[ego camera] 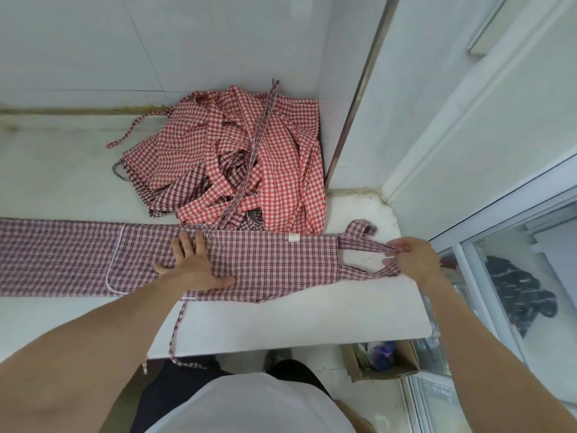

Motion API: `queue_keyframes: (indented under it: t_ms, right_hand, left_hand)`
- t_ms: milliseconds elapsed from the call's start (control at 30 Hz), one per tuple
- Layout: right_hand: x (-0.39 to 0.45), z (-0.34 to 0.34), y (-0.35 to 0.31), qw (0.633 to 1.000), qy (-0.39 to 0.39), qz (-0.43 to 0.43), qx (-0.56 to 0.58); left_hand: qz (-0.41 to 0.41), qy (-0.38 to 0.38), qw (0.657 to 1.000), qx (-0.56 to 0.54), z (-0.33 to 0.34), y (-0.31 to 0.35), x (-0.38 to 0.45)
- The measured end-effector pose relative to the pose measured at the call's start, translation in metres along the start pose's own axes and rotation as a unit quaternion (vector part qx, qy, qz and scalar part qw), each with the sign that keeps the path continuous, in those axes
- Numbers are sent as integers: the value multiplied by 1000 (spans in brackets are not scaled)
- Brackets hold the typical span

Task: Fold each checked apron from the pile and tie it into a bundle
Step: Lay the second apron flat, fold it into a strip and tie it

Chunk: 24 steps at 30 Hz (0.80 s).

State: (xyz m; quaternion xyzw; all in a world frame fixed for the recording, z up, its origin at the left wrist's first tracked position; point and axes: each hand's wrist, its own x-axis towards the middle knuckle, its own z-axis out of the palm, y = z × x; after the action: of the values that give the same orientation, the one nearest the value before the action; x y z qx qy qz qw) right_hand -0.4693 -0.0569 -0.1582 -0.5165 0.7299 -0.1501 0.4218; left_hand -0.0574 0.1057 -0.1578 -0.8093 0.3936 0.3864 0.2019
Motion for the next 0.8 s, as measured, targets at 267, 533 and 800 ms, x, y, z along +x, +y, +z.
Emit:
queue_keyframes:
  t_ms: [267,533,800]
  right_hand:
    - [-5,-4,5,948,-36,131,288]
    - [-22,-29,18,876,-207,155,407]
    - [-31,-36,26,823,-199,131,516]
  left_hand:
    - [3,0,1000,11,5,-8,-3]
    - [0,16,1000,6,7,-8,-1]
    - [-10,47,999,14,9,6,-11]
